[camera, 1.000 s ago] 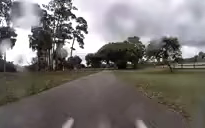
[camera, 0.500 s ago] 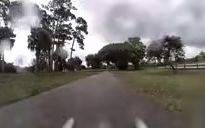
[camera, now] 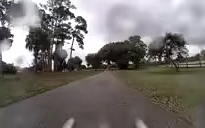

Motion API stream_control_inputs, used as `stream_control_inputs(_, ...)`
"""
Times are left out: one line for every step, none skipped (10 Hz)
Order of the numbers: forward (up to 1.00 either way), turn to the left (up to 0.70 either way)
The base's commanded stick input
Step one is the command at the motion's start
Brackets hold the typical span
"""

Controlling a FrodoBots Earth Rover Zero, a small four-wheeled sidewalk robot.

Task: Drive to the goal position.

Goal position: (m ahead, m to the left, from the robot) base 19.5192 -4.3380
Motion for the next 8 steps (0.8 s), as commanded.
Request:
stream_control_inputs(1.0, 0.0)
stream_control_inputs(1.0, 0.0)
stream_control_inputs(1.0, 0.0)
stream_control_inputs(1.0, 0.0)
stream_control_inputs(1.0, 0.0)
stream_control_inputs(1.0, 0.0)
stream_control_inputs(1.0, 0.0)
stream_control_inputs(1.0, 0.0)
